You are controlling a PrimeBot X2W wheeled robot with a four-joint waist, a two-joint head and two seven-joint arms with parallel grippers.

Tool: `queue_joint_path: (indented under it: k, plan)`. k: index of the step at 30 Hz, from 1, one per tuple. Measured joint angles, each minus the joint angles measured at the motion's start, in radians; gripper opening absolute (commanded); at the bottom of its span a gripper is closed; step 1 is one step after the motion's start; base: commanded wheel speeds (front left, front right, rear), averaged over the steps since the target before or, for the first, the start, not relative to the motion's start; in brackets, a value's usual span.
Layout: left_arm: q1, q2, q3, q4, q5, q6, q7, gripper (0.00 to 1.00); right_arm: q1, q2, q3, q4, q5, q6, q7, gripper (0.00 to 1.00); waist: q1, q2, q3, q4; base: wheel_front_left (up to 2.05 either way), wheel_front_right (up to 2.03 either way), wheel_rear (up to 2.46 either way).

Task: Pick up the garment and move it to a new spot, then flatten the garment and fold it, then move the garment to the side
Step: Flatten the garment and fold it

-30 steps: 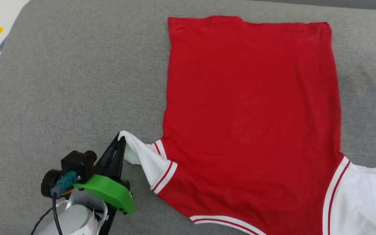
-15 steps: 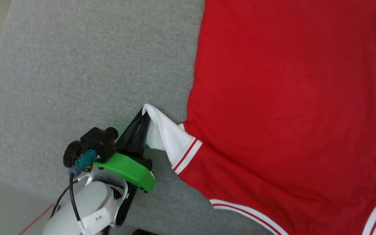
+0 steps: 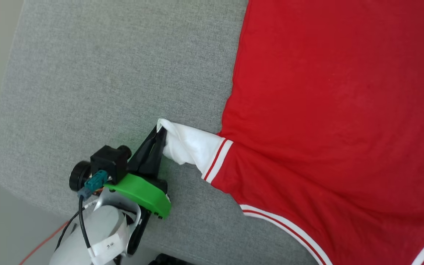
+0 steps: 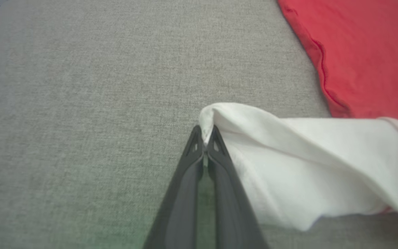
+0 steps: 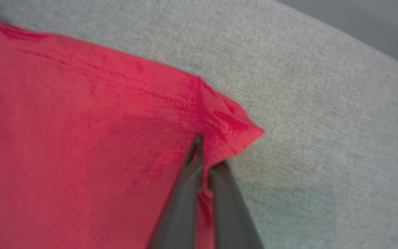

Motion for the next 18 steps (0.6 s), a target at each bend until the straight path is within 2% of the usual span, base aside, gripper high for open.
queue_joint_path:
  k: [6,10,18]
  plan:
    - [0.066,0.003,0.022,0.017,0.001,-0.001,0.0,0.0,0.055,-0.014,0.029,-0.001,0.06,0.0,-0.137,0.0,0.0,0.0,-0.079,-0.017,0.0,0.0,0.0]
    - [0.115,0.016,0.033,0.026,-0.005,0.007,0.0,0.0,0.155,-0.086,0.117,-0.058,0.114,0.0,-0.187,0.0,-0.0001,0.0,-0.154,-0.039,0.0,0.0,0.0]
    - [0.211,0.05,0.064,0.011,-0.03,0.043,0.002,0.0,0.419,-0.215,0.193,-0.269,0.245,0.0,-0.308,0.0,-0.0002,0.0,-0.3,-0.103,0.0,0.0,0.0]
